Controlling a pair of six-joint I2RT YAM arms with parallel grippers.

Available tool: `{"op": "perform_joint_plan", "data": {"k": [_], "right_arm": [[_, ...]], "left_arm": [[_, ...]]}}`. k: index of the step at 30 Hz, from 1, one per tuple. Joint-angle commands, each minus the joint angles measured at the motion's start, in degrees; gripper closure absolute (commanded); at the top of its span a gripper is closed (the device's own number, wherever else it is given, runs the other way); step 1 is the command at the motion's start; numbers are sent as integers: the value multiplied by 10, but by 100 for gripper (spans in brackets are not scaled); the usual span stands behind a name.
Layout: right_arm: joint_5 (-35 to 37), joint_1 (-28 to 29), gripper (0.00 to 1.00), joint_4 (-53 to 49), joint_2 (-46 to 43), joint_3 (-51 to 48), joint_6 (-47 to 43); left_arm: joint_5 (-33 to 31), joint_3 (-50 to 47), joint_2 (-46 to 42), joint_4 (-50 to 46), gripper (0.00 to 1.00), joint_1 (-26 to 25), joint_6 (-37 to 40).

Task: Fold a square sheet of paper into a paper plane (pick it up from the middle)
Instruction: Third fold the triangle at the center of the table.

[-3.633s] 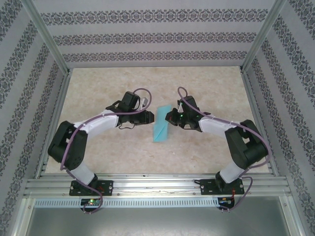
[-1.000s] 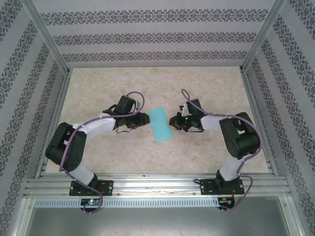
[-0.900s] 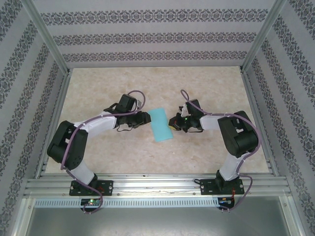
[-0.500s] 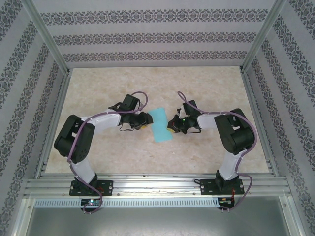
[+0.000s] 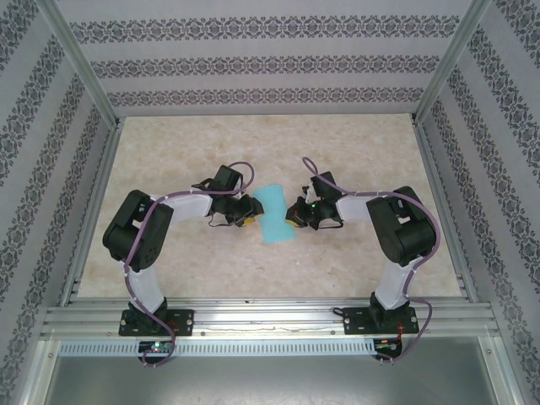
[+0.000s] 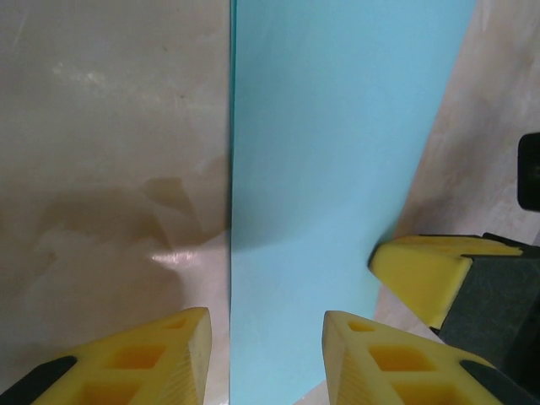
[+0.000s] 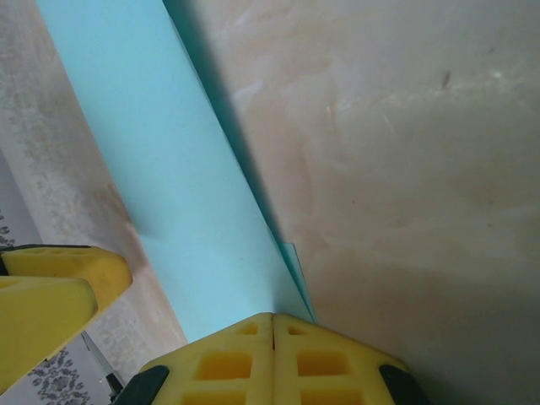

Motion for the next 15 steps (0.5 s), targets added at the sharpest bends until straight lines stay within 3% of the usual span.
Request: {"op": "perform_joint_plan", "data": {"k": [1,15], "right_arm": [[29,13,100,-36,22,-4,6],[28,15,100,-38,16,-1,1]], "left_arm": [[-5,-1,10,15,60,-8,-25],[-6,31,47,-7,57,-8,-57]]}}
